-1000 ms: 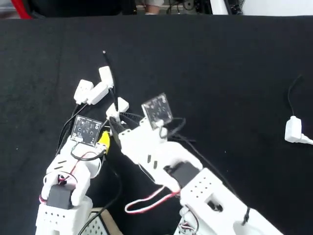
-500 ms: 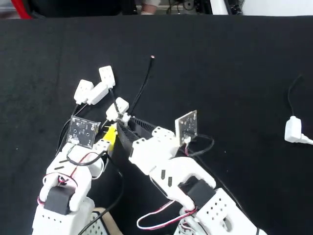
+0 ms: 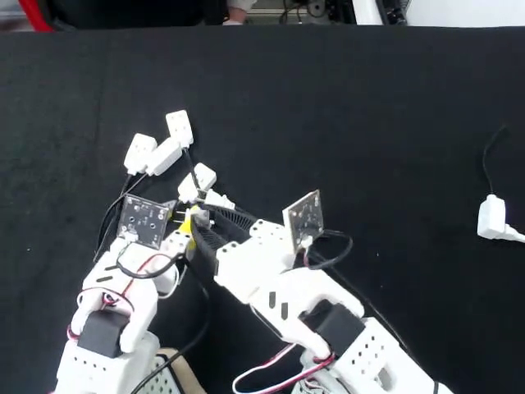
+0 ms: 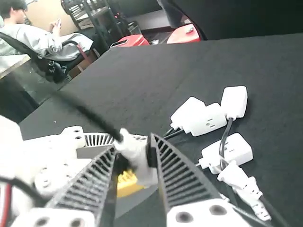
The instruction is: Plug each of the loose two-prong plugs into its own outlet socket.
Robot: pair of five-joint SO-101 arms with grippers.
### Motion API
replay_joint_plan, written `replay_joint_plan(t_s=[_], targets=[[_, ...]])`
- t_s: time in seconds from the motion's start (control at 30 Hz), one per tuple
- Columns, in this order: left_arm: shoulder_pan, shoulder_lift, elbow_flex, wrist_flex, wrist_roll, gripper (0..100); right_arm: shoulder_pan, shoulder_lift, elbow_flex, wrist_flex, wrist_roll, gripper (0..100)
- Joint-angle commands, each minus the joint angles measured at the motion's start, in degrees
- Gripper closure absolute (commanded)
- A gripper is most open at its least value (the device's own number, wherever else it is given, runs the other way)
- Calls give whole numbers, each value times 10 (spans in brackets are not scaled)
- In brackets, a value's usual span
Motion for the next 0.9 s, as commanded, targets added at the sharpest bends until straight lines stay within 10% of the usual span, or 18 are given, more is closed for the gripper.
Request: replay_joint_plan(t_s=[0.0, 0.57, 0.87], targets=[[-37, -4, -7, -43, 5, 870, -25, -1, -43, 64, 17, 986], [-44, -4, 0, -40, 5, 870, -22, 7, -59, 100, 40, 986], [-211, -4, -99, 114, -1, 866, 199, 188, -240, 251, 134, 986]])
